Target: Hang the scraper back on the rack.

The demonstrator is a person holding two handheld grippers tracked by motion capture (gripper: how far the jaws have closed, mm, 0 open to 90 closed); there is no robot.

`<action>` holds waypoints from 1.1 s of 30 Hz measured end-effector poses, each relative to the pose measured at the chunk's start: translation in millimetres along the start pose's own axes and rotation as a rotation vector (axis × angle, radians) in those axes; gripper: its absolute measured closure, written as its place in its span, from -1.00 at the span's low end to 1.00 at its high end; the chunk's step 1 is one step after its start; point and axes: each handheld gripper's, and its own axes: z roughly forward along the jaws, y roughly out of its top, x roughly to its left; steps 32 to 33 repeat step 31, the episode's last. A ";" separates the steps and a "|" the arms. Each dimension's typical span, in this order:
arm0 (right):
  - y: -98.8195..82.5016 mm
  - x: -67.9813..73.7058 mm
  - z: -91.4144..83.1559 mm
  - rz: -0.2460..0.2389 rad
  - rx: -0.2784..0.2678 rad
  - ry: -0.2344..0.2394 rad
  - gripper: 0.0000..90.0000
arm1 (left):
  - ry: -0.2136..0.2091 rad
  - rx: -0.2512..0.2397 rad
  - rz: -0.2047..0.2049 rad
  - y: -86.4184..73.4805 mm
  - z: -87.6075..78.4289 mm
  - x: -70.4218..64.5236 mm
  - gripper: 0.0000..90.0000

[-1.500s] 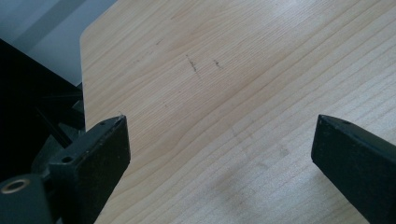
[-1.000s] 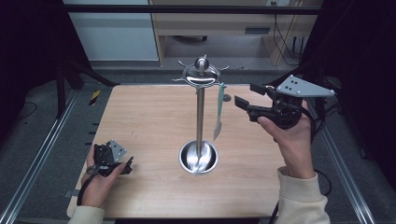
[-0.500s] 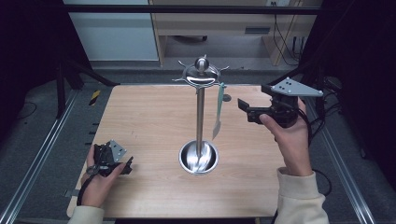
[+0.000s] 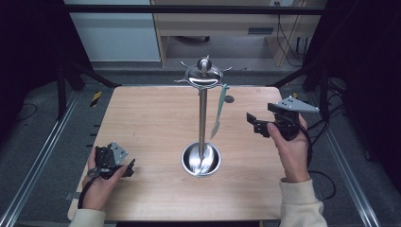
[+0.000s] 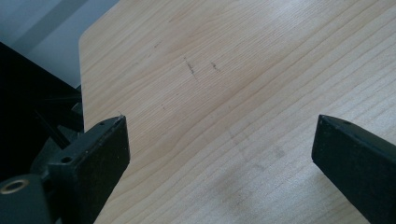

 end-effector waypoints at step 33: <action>-116.5 8.4 33.9 -0.053 0.167 -0.055 -0.74 | -0.033 -0.033 -0.068 -1.1 0.2 3.5 -0.92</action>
